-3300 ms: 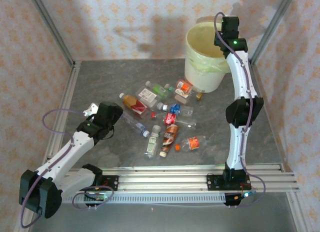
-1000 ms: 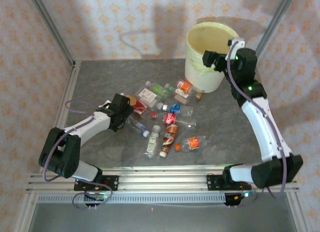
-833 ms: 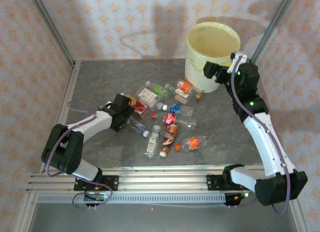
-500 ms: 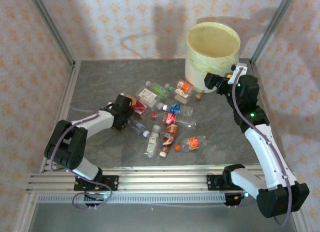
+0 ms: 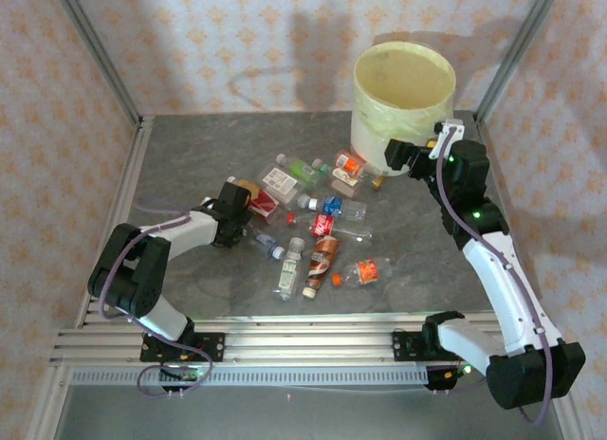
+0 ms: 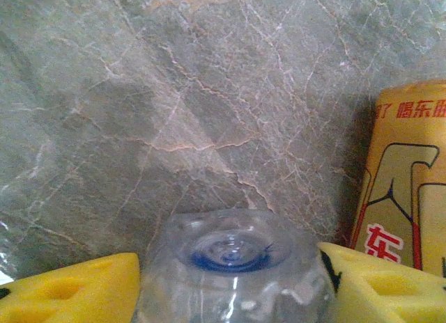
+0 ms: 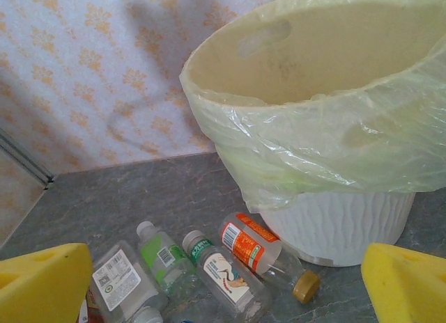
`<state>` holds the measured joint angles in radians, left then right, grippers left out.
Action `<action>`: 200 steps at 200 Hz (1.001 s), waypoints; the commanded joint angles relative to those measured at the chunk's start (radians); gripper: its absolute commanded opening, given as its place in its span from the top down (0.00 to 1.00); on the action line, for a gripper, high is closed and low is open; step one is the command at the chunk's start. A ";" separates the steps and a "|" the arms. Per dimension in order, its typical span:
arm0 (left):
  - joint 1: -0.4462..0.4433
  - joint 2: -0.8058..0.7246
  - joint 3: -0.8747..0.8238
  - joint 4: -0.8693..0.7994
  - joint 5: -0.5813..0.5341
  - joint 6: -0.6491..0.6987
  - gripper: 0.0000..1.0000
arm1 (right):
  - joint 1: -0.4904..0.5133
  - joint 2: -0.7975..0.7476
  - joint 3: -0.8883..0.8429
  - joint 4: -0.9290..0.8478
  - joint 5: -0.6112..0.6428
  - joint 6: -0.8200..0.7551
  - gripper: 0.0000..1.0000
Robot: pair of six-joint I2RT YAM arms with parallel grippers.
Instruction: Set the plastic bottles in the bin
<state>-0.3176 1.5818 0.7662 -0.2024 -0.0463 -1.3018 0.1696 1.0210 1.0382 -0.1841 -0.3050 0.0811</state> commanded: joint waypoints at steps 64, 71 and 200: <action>0.025 -0.103 -0.039 0.044 -0.167 0.046 0.47 | 0.010 -0.008 0.023 0.027 -0.002 -0.016 0.01; 0.025 -0.127 -0.042 0.037 -0.182 0.058 0.48 | 0.011 -0.011 0.020 0.030 0.012 -0.009 0.01; -0.003 -0.492 -0.010 0.210 -0.016 0.455 0.56 | 0.048 0.019 0.006 0.100 -0.122 0.064 0.01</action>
<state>-0.3038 1.1049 0.7326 -0.1516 -0.1944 -0.9531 0.2031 1.0237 1.0378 -0.1219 -0.3462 0.1204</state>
